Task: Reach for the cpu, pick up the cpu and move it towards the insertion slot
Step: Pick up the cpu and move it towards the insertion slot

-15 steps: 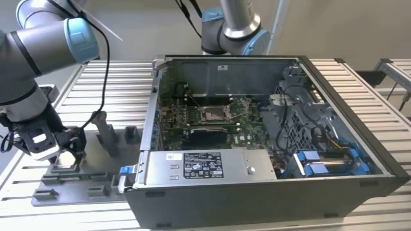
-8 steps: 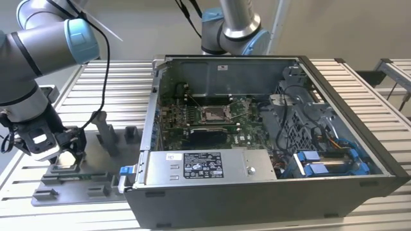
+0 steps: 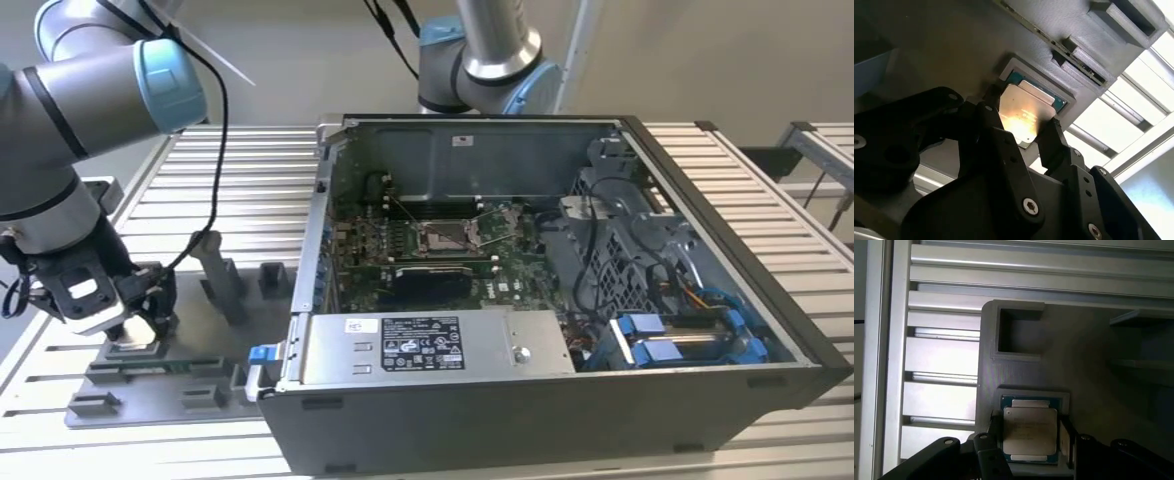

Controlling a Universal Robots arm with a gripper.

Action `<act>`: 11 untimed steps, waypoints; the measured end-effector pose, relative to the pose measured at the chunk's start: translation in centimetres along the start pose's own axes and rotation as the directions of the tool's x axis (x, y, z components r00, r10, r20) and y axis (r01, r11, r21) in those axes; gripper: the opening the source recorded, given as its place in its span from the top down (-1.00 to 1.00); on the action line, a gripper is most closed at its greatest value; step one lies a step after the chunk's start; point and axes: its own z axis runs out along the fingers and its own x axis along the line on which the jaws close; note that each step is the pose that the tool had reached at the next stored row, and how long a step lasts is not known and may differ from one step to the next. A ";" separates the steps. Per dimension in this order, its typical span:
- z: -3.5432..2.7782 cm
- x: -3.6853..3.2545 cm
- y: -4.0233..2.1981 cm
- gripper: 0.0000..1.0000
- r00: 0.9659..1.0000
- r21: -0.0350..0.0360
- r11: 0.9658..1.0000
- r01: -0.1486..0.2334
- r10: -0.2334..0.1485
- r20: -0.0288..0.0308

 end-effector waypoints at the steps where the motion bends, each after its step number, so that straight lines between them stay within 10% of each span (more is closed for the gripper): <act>1: 0.01 0.00 0.00 1.00 1.000 0.000 1.000 0.000 0.000 0.000; 11: -0.78 0.00 0.03 1.00 1.000 0.000 1.000 0.000 0.000 0.000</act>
